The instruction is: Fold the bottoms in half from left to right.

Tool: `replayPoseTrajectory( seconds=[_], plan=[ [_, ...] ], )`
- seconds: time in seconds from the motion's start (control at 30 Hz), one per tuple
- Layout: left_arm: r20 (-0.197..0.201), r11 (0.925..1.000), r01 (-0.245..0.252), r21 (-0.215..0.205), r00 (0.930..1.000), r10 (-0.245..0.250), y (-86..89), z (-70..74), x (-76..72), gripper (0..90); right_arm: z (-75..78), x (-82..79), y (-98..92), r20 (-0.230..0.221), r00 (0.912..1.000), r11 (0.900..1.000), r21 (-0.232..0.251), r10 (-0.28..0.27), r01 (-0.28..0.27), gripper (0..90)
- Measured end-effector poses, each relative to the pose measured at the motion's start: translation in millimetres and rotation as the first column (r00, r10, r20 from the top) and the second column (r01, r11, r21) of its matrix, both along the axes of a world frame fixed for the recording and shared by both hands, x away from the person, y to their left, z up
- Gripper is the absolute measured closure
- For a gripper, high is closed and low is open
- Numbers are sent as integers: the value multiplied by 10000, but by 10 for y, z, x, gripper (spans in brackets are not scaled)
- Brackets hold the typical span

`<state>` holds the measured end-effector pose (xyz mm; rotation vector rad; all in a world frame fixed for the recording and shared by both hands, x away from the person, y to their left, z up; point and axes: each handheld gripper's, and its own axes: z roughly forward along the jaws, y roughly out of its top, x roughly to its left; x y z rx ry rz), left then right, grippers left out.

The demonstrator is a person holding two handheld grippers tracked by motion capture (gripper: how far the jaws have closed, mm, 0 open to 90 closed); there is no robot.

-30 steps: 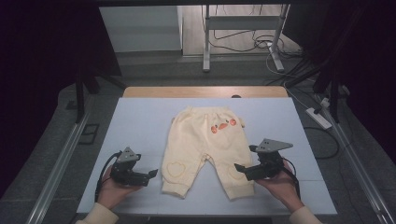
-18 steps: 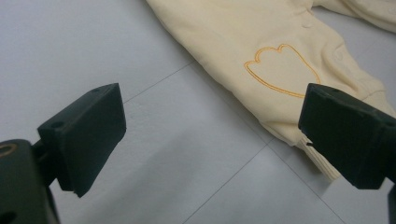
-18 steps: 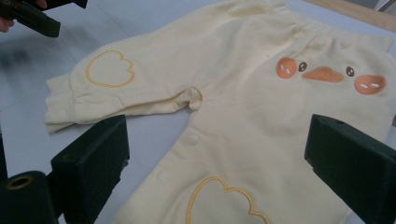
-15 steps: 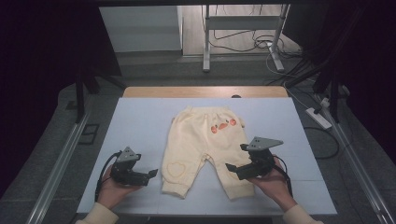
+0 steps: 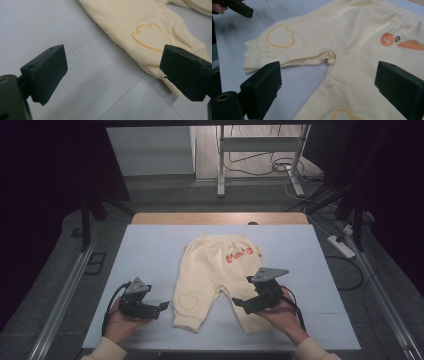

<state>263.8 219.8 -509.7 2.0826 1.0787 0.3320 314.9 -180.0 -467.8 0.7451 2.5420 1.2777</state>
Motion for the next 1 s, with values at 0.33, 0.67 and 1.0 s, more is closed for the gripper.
replayPoseTrajectory(
  seconds=[0.33,0.67,1.0],
  plan=[
    [12,10000,-11,-18,10000,11,6,2,-1,74,-42,15,230,-114,9991,9991,-106,416,-418,77],
    [-4,10000,-46,-38,10000,46,15,1,3,74,-107,35,501,-332,9960,9961,-244,835,-844,82],
    [36,9999,-103,-126,9999,103,26,4,4,74,-201,10,816,-620,9878,9884,-438,1426,-1454,90]
  ],
)
